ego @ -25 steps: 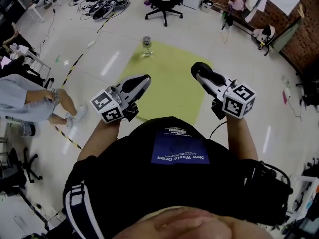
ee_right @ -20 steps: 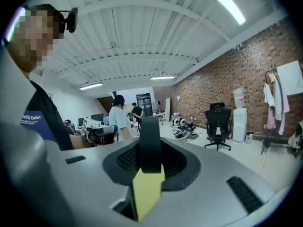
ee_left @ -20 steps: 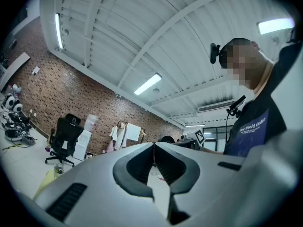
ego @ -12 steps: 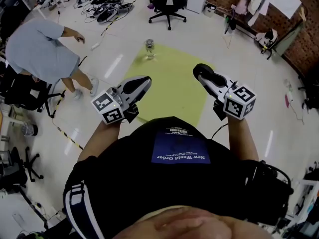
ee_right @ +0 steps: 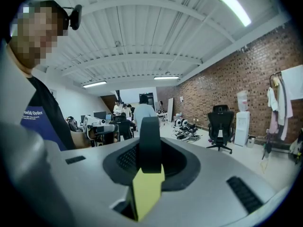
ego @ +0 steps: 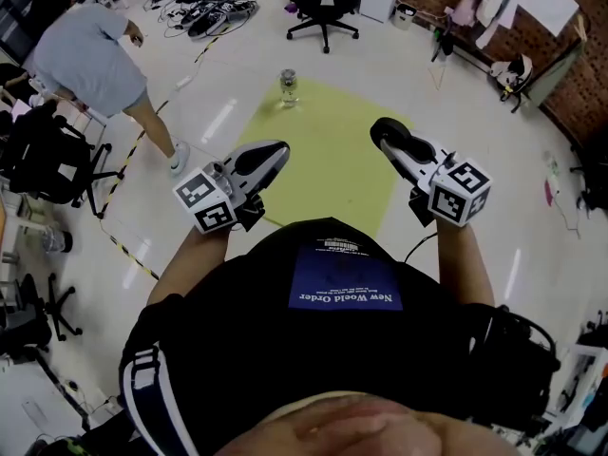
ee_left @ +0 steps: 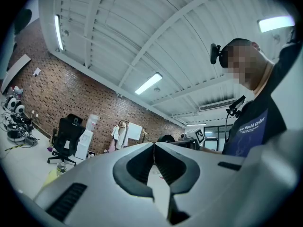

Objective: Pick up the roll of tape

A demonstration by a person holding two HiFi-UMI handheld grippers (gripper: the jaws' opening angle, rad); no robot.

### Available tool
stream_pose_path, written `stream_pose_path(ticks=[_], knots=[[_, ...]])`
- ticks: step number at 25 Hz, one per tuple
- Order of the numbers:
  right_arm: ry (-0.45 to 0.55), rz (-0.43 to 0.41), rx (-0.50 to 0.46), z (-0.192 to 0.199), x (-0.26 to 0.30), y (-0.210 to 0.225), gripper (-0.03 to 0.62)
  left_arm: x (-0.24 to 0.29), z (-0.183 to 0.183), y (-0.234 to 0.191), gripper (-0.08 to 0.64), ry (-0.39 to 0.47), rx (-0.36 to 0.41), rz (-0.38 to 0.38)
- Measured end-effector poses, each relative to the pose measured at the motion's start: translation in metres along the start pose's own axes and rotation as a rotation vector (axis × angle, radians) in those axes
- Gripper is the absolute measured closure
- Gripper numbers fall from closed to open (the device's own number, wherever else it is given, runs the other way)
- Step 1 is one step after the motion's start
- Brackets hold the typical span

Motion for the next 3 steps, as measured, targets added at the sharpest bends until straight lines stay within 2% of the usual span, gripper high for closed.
stream_pose_path(ticks=[3], knots=[[0.000,-0.001,-0.006,0.0022,0.0002,-0.0033,0.520,-0.0039,0.0023,0.0013,0.554,0.001,-0.002,0.000]])
Point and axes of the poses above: the fingertips, and each gripper's own axes: x forward along the fingers, y to its right, z out of its underside, the point moved 9 cm from there along -x, backward along the fingers, and after that the axes turned 7 degrees about x, right-handed, at the moved point
